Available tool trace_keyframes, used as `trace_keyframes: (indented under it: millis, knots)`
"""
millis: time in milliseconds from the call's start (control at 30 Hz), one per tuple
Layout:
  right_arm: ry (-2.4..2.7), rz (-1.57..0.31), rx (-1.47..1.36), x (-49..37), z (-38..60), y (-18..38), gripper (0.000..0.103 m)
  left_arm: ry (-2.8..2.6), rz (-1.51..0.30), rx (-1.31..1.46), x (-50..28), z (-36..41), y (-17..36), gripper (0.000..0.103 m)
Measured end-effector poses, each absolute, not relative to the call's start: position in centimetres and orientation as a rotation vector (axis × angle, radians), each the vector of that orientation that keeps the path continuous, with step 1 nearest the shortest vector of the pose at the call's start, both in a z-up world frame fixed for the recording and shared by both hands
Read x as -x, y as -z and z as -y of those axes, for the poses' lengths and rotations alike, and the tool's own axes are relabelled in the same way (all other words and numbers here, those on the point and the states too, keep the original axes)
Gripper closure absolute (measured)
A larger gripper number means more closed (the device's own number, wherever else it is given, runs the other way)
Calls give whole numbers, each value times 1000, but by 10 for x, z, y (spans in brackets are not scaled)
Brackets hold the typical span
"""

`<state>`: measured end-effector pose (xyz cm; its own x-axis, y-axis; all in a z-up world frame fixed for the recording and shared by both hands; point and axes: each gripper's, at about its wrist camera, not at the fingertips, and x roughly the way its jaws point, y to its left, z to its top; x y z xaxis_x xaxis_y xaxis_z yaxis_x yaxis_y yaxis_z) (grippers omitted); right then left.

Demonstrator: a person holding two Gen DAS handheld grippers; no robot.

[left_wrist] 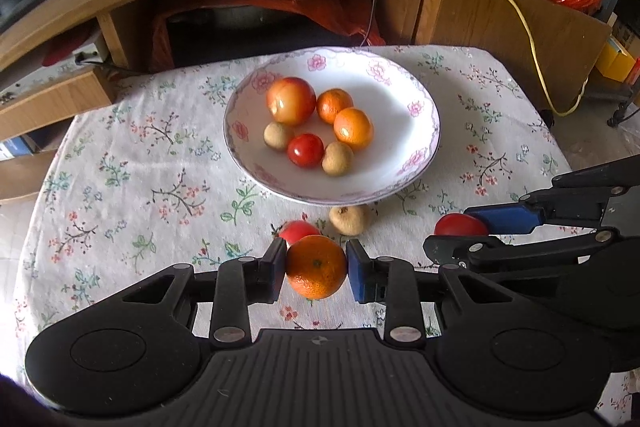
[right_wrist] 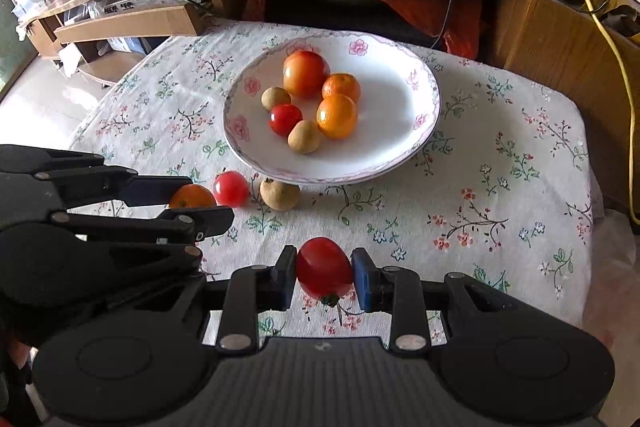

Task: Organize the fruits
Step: 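Carry the orange over the bowl with left gripper while right carries the tomato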

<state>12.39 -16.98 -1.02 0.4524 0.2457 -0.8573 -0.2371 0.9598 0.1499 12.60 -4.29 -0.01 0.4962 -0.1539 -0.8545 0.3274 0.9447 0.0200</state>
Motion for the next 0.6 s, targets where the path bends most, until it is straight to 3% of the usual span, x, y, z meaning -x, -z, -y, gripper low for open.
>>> trace_keyframes:
  millis: [600]
  knots:
    - [-277,-1008,-17,-133,172,-7,72,283,-962,-190,-137,45,-16,65]
